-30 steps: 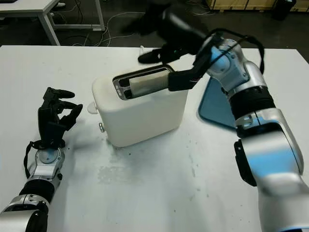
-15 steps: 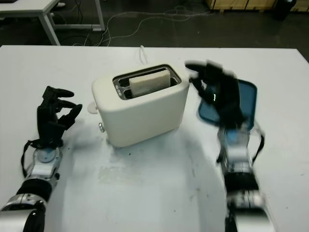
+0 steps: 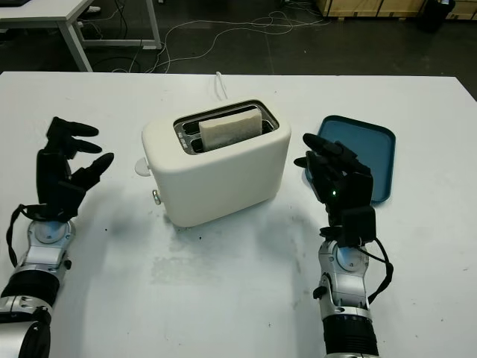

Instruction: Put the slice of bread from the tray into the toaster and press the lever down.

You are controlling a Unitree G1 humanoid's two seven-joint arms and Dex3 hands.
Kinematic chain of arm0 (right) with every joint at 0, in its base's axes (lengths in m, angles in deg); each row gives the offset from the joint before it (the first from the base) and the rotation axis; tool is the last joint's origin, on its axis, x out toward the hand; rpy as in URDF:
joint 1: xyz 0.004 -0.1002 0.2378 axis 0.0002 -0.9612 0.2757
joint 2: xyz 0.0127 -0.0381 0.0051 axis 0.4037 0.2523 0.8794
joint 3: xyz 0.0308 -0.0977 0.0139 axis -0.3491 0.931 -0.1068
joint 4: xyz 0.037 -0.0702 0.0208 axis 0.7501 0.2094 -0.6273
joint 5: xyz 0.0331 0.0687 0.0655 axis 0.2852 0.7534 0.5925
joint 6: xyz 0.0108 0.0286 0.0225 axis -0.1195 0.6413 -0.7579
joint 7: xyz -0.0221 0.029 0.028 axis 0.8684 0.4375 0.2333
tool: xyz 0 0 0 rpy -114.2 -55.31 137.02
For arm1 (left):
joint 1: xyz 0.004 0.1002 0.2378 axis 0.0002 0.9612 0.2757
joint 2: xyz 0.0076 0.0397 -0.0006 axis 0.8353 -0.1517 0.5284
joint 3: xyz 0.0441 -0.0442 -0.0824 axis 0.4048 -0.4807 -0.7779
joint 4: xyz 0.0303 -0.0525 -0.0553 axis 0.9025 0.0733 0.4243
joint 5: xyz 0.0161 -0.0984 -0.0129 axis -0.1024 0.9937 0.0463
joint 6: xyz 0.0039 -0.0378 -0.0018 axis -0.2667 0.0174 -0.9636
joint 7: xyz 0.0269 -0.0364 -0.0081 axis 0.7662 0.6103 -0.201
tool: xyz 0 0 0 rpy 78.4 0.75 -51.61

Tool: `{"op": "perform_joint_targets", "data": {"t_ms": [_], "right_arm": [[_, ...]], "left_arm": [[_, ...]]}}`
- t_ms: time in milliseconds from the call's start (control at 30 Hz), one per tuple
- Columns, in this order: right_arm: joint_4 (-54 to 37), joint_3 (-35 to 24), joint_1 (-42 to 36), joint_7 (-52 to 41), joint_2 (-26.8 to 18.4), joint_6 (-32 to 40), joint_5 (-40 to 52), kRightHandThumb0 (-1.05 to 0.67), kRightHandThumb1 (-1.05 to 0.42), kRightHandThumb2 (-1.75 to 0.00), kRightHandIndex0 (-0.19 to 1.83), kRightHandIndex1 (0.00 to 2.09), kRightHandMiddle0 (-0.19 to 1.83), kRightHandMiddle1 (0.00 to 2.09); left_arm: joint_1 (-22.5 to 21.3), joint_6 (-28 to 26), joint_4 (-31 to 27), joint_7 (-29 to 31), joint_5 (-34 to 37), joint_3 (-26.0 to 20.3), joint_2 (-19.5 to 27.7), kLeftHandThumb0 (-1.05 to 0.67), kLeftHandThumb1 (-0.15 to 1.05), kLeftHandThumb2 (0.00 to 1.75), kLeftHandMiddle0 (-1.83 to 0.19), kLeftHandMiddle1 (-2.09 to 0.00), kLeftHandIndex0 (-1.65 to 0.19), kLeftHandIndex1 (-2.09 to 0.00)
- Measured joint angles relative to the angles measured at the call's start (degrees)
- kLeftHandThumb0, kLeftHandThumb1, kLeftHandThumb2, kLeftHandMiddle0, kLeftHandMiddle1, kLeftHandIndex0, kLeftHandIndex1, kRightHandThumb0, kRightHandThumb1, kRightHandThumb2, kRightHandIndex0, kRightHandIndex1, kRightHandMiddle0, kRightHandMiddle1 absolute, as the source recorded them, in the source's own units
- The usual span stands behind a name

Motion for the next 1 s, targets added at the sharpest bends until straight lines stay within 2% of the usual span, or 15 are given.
{"op": "perform_joint_targets", "data": {"t_ms": [167,300,367,600,733,767,867,1000], "right_arm": [[-0.04,-0.43,0.0,5.54,-0.05,0.02,-6.73,-0.67,-0.92,-0.15,0.75,1.0,1.1,0.06],[0.09,-0.32,0.1,6.49,-2.05,0.3,-9.99,-0.7,-0.92,-0.16,0.97,0.42,1.06,0.01],[0.35,-0.08,0.11,5.61,-2.96,0.37,-10.18,-0.72,-0.92,-0.18,1.03,0.29,1.06,0.0],[0.54,0.91,0.03,5.46,-3.56,1.96,-12.45,-0.78,-0.92,-0.24,1.06,0.2,1.03,0.0],[0.54,1.46,-0.09,5.7,-3.59,2.14,-13.8,-0.78,-0.92,-0.28,1.07,0.19,1.01,0.0],[0.54,1.48,-0.11,5.75,-3.59,2.22,-13.82,-0.78,-0.92,-0.28,1.06,0.19,1.01,0.0],[0.56,1.42,-0.37,5.84,-3.64,2.22,-13.78,-0.78,-0.92,-0.29,1.06,0.18,1.0,0.0],[0.57,1.43,-0.48,6.19,-3.67,2.23,-13.81,-0.78,-0.92,-0.29,1.07,0.18,0.99,0.0]], "left_arm": [[1.06,-0.68,-2.07,0.55,-0.56,0.48,0.71,-1.05,0.92,0.25,-0.13,-1.73,0.0,-1.67],[1.99,-1.02,-4.3,0.67,-2.26,0.67,2.65,-1.05,0.92,0.29,-0.1,-1.74,0.0,-1.69],[2.94,-1.42,-6.05,0.99,-3.43,0.84,3.95,-1.05,0.92,0.31,-0.11,-1.75,0.0,-1.7],[7.83,-3.2,-14.73,1.87,-10.22,2.08,8.96,-1.05,0.92,0.41,-0.06,-1.75,0.0,-1.73],[10.21,-5.18,-21.83,0.45,-18.03,2.98,12.02,-1.03,0.92,0.57,-0.01,-1.75,0.0,-1.72],[10.42,-5.19,-22.77,-0.04,-19.84,3.3,12.75,-1.0,0.92,0.63,-0.05,-1.75,0.0,-1.69],[10.1,-1.41,-22.48,-2.06,-23.76,4.61,15.94,-0.87,0.92,0.74,-0.16,-1.75,0.0,-1.58],[7.52,6.14,-19.8,-3.67,-27.42,6.47,20.82,-0.82,0.92,0.8,-0.25,-1.75,0.0,-1.6]]}}
